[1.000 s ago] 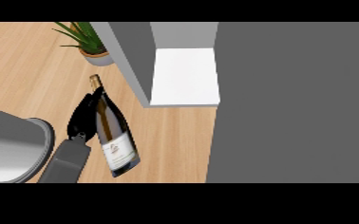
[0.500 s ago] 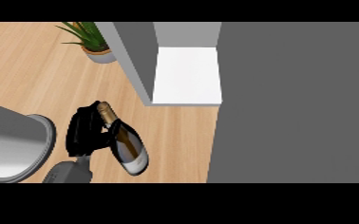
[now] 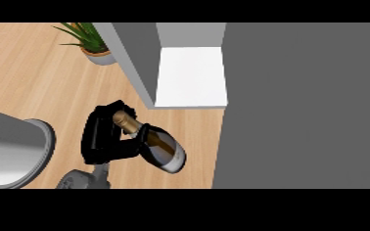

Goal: Pick up the wine, place it into the cabinet and close the cabinet

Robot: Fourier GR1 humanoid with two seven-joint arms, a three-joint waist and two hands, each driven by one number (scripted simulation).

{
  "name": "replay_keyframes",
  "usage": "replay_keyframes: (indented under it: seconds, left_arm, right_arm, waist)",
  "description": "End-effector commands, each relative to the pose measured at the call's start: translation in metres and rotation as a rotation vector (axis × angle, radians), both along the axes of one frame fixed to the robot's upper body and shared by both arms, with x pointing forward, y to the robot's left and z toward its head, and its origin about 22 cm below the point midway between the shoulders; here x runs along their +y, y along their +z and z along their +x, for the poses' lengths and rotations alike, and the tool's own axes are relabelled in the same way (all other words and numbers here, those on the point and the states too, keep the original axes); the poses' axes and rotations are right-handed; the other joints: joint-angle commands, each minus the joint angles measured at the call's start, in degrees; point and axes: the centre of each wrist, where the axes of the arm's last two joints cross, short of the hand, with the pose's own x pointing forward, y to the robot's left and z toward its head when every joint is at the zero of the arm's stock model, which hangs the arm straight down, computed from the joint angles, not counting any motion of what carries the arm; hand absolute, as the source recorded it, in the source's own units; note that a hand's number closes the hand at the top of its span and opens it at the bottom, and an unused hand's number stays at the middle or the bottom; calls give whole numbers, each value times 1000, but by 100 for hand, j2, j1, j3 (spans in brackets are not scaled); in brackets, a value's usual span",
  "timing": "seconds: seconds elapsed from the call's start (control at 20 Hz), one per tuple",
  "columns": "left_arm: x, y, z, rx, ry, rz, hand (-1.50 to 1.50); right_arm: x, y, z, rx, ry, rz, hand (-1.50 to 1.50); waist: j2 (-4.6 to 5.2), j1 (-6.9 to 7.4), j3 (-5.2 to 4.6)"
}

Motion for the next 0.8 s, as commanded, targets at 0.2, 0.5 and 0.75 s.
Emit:
replay_keyframes:
  seconds: [0.2, 0.5, 0.75]
  left_arm:
    - [-64, 46, 12, 2, 0, -19, 150]
    - [-83, 64, 34, 103, 25, 1, 150]
    - [-90, 55, 54, 115, 53, 64, 150]
  right_arm:
    - [-12, 33, -40, -60, 53, 74, -150]
    - [-16, 32, -38, -46, 50, 37, -150]
    - [-19, 25, -28, -41, 39, 63, -150]
  waist:
    - [22, -65, -5]
    - [31, -71, -5]
    - [43, -84, -3]
